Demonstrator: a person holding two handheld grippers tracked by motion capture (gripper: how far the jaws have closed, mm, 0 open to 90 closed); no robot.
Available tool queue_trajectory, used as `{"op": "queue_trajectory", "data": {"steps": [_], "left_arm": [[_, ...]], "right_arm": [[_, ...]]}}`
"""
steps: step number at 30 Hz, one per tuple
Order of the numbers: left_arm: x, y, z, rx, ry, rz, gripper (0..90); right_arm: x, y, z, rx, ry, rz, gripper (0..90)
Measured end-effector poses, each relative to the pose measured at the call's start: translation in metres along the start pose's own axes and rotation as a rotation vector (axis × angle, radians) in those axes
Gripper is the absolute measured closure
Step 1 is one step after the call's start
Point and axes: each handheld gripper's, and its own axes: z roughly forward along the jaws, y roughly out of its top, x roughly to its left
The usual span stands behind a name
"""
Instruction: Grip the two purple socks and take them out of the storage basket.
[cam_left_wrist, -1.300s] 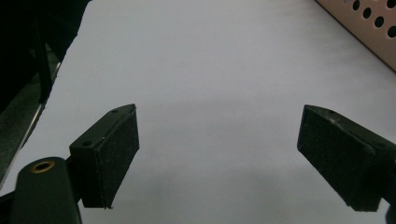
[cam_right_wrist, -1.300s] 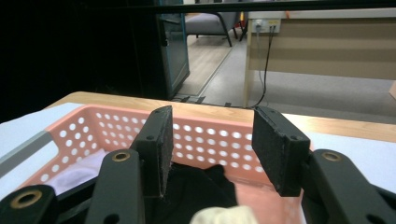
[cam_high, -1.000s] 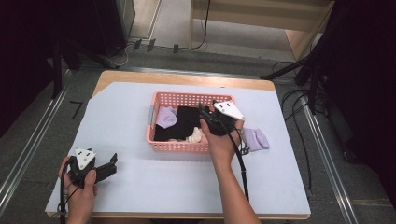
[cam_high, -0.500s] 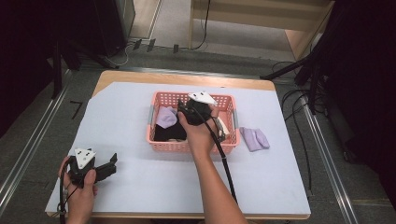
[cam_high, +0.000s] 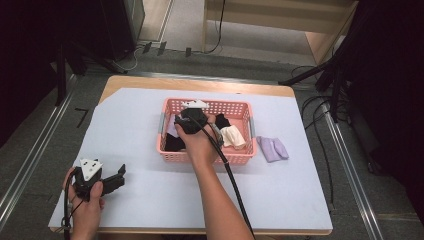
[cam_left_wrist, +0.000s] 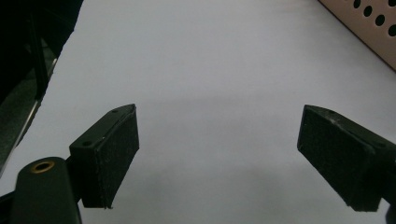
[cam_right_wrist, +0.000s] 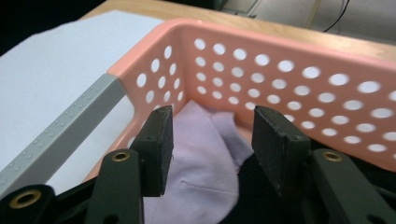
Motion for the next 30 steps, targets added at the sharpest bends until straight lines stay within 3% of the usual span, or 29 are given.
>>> {"op": "queue_trajectory", "data": {"steps": [2,6,12,15,16,18,19,20,21,24,27,28,29,30], "left_arm": [[0.000,0.000,0.000,0.002,0.000,0.003,13.5],[0.000,0.000,0.000,0.004,0.001,0.005,13.5],[-0.001,0.000,0.000,0.006,0.000,0.006,13.5],[0.000,0.000,0.000,0.008,-0.001,0.010,13.5],[0.000,0.000,0.000,0.008,-0.002,0.010,13.5],[0.000,0.000,0.000,0.012,-0.002,0.011,13.4],[0.000,0.000,0.000,0.013,-0.002,0.010,13.5],[0.000,0.000,0.000,0.013,-0.002,0.010,13.5],[0.000,0.000,0.001,0.013,-0.001,0.009,13.5],[0.000,0.000,0.001,0.012,-0.002,0.009,13.5],[0.000,0.000,0.001,0.013,-0.004,0.009,13.5],[0.000,0.000,0.001,0.013,-0.002,0.009,13.5],[0.000,0.000,0.001,0.013,-0.002,0.009,13.4],[0.000,0.001,0.001,0.014,-0.001,0.010,13.5]], "right_arm": [[0.004,0.001,0.005,0.026,0.023,-0.002,45.9],[0.013,-0.002,0.019,0.112,0.050,-0.057,40.5],[0.010,-0.008,0.032,0.171,0.062,0.000,38.4],[0.010,-0.011,0.037,0.204,0.058,-0.015,41.3],[0.011,-0.013,0.039,0.230,0.046,-0.047,48.7],[0.009,-0.012,0.038,0.238,0.028,-0.059,60.1],[0.008,-0.011,0.038,0.242,0.028,-0.061,65.7],[0.008,-0.011,0.038,0.242,0.028,-0.061,65.7],[0.006,-0.009,0.035,0.249,0.021,-0.083,74.0],[0.006,-0.007,0.031,0.243,0.013,-0.097,78.5],[0.008,-0.004,0.024,0.198,0.005,-0.116,79.9],[0.009,-0.001,0.018,0.158,0.012,-0.143,80.1],[0.009,-0.001,0.018,0.158,0.012,-0.143,80.1],[0.008,0.000,0.011,0.122,-0.005,-0.132,80.2]]}}
